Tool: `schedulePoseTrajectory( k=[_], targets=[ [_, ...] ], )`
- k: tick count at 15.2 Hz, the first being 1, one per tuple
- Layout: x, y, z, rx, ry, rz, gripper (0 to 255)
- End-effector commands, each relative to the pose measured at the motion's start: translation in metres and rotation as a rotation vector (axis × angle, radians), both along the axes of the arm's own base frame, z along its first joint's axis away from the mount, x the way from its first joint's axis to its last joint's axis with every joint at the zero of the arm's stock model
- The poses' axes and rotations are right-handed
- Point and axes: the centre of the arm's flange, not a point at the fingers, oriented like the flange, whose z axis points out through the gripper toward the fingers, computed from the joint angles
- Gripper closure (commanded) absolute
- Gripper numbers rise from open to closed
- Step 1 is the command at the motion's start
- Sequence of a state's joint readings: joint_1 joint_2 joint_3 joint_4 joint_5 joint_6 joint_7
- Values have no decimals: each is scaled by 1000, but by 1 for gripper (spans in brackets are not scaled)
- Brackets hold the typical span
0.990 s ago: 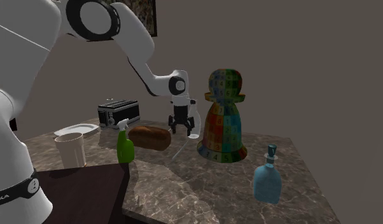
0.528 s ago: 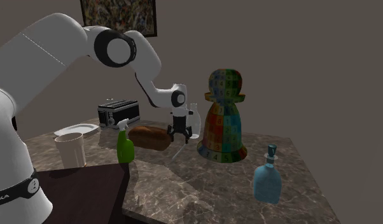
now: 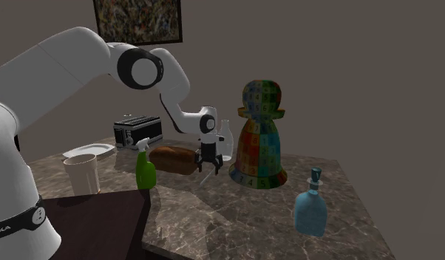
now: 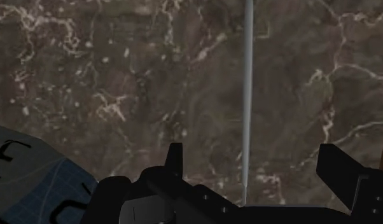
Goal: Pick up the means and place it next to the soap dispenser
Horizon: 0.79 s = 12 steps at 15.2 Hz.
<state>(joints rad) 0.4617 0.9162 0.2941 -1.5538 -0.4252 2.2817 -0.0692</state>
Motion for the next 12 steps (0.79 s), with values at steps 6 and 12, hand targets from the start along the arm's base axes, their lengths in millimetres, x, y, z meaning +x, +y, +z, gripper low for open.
schedulePoseTrajectory(
  k=[6,12],
  targets=[
    [-1,-1,-8,0,0,0,0],
    [-1,-1,-8,0,0,0,255]
  ],
)
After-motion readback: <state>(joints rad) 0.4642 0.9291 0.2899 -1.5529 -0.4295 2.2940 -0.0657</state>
